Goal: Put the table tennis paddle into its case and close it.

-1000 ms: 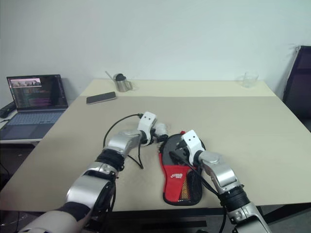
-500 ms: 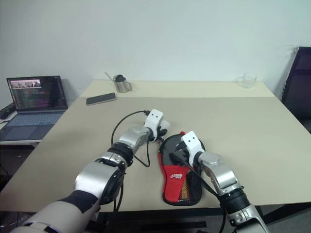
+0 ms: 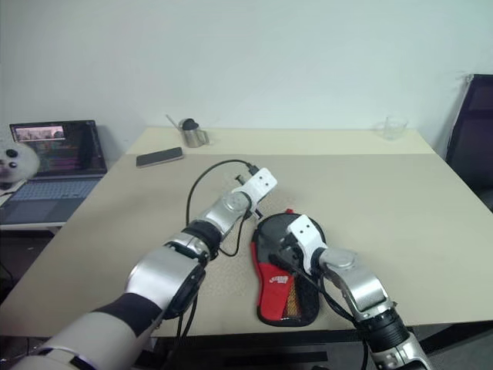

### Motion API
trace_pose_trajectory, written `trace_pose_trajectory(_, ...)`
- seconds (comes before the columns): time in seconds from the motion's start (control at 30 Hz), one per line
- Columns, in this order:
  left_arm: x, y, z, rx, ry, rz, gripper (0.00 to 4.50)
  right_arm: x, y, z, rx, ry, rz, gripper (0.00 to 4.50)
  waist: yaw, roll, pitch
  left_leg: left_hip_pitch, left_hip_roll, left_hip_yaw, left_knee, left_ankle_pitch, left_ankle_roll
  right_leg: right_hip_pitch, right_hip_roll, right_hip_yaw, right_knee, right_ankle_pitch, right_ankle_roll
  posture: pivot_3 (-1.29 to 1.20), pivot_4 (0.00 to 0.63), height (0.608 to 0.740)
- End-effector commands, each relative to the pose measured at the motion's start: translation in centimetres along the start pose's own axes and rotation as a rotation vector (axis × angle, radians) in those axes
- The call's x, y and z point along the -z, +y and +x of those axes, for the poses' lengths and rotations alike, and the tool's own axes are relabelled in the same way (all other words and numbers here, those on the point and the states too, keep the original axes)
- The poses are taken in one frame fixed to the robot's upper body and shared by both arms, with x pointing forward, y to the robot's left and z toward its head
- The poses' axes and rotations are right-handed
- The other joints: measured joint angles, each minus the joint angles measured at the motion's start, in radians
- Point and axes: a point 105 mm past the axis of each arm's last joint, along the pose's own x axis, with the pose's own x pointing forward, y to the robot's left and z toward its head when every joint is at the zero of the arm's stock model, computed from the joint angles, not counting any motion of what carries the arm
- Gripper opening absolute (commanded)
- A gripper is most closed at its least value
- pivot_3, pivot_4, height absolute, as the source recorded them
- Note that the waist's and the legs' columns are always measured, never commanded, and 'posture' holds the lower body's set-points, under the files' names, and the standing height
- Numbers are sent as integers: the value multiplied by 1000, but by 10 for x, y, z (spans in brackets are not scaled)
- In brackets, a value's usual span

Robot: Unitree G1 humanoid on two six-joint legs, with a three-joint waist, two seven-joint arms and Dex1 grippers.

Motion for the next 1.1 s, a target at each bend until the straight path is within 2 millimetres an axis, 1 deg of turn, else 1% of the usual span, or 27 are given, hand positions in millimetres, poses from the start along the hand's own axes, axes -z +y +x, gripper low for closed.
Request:
trace_pose_trajectory(0.03,-31,12,-1,-75,-80,153,311,19,13,0,-57,83,35,4500,0,0,0,0,0,0,0,0,0,0,0,0,0,0,0,0,150,740)
trace_pose_trajectory(0.2,-42,2,0,-94,-114,282,311,24,22,-4,-86,103,38,4500,1,0,0,0,0,0,0,0,1,0,0,0,-1,0,0,0,150,740)
trace_pose_trajectory(0.3,-54,-7,1,-99,-151,367,311,24,22,-7,-85,106,43,4500,2,0,0,0,0,0,0,0,1,0,0,-1,-1,0,1,0,150,740)
trace_pose_trajectory(0.4,-61,-12,1,-102,-172,411,311,24,23,-8,-85,109,47,4500,3,0,0,0,0,0,0,-1,1,1,0,-1,-1,-1,1,0,150,740)
trace_pose_trajectory(0.73,-78,-27,0,-94,-235,488,311,29,31,-14,-88,124,72,4500,4,0,0,0,0,0,0,-1,2,1,0,-1,-1,-1,2,0,150,740)
trace_pose_trajectory(0.93,-90,-39,-2,-72,-271,492,311,32,38,-18,-90,135,88,4500,9,0,0,0,0,0,0,-1,2,1,0,-1,-1,-2,3,0,150,740)
trace_pose_trajectory(1.1,-93,-50,-2,-47,-289,512,311,34,40,-20,-86,139,102,4500,10,0,0,0,0,0,0,-1,2,1,0,-1,-1,-2,4,0,150,740)
